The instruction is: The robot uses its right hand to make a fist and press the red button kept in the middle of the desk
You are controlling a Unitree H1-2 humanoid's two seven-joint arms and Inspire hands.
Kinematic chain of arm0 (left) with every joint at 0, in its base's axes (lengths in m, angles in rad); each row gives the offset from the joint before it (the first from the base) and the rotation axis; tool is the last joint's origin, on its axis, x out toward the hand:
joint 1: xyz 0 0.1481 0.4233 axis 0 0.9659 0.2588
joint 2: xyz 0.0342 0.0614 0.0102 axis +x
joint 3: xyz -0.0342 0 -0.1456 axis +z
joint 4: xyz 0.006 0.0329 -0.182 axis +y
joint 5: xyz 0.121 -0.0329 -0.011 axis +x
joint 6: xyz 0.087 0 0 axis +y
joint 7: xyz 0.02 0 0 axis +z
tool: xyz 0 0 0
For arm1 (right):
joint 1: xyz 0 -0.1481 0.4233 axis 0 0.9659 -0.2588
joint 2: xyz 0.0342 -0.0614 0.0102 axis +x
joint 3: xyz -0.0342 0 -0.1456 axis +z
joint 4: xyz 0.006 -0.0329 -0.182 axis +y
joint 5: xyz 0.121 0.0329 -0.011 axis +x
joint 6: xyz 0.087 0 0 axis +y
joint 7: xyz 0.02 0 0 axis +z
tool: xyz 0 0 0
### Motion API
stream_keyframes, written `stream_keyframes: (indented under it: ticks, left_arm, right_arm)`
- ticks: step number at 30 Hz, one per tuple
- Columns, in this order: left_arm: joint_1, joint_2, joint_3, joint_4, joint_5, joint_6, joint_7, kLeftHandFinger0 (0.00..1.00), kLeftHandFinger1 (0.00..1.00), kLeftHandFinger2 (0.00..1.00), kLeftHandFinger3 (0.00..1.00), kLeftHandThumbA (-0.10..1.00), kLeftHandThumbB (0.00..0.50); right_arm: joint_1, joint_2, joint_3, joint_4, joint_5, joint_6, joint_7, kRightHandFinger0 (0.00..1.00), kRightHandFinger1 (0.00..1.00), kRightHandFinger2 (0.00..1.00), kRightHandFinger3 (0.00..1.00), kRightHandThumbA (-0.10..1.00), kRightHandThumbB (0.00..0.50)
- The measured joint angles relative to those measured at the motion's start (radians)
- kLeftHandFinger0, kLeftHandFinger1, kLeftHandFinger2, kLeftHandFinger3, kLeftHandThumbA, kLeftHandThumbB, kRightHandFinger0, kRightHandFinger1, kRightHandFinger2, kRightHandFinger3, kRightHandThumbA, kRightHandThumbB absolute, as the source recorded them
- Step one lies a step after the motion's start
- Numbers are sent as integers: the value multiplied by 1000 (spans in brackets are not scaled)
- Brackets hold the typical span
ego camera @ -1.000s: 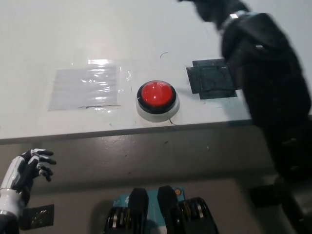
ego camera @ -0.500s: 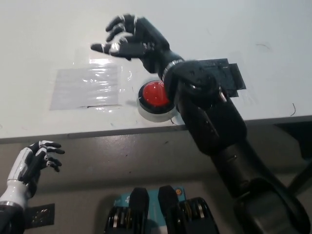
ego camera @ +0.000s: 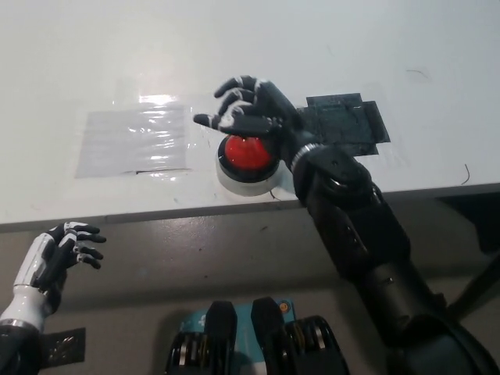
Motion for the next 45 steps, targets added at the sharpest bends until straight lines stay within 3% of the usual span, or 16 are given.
stream_keyframes:
  ticks: [4,6,9,12,20,22,23,27,32,33,34,37,38,40,41,45]
  left_arm:
    - [-1,1,0,0,4,0,1,472,433,520,620,673,83]
    - [-2,1,1,0,5,0,1,432,395,492,610,654,102]
    - [-9,1,3,1,3,0,0,333,338,430,538,648,84]
    - [-22,1,5,2,2,-1,0,348,339,423,521,652,87]
    - [-35,5,5,4,4,-4,0,406,403,512,628,711,70]
    - [-36,5,5,4,4,-4,0,351,362,451,548,677,56]
    - [-37,5,5,5,4,-5,0,367,367,445,528,649,88]
    - [-45,5,7,5,4,-7,0,439,413,480,540,664,72]
    - [-46,5,7,7,2,-9,0,376,359,453,573,662,79]
    - [-46,5,7,8,2,-10,0,420,396,473,575,674,100]
    - [-46,5,7,8,2,-10,0,397,379,461,546,662,75]
    - [-45,6,7,12,3,-16,0,427,408,482,546,685,87]
    - [-45,6,7,12,3,-16,0,400,371,452,538,664,56]
    - [-43,6,8,13,2,-18,0,390,362,442,541,649,57]
    - [-42,5,8,13,2,-18,0,403,374,453,558,659,76]
    - [-30,5,9,8,2,-13,0,403,385,483,608,652,61]
  right_arm:
    - [21,2,-19,6,-5,-4,10,0,0,245,341,1000,129]
    - [29,4,-24,15,-7,-7,14,0,0,245,349,1000,132]
    - [43,9,-30,25,-8,-21,20,0,0,247,362,1000,129]
    - [50,14,-35,28,-9,-29,25,0,0,252,366,1000,126]
    - [64,20,-38,48,-15,-49,35,0,0,268,346,1000,111]
    - [67,20,-38,55,-18,-55,36,0,0,286,363,1000,129]
    - [68,19,-38,59,-18,-56,37,0,4,304,379,1000,130]
    - [74,19,-38,65,-18,-63,41,0,23,349,417,1000,117]
    - [80,17,-38,65,-18,-65,46,0,33,360,428,1000,110]
    - [81,17,-38,63,-18,-65,47,0,12,345,417,1000,123]
    - [82,17,-38,61,-18,-65,48,0,10,344,411,1000,121]
    - [82,17,-40,53,-18,-64,48,0,0,321,391,1000,109]
    - [82,17,-41,52,-18,-63,48,0,0,285,372,1000,116]
    - [81,17,-44,49,-18,-61,51,0,0,290,378,1000,139]
    - [80,17,-45,47,-18,-59,52,0,0,289,377,1000,136]
    - [63,11,-53,23,-18,-24,53,0,0,288,367,1000,108]
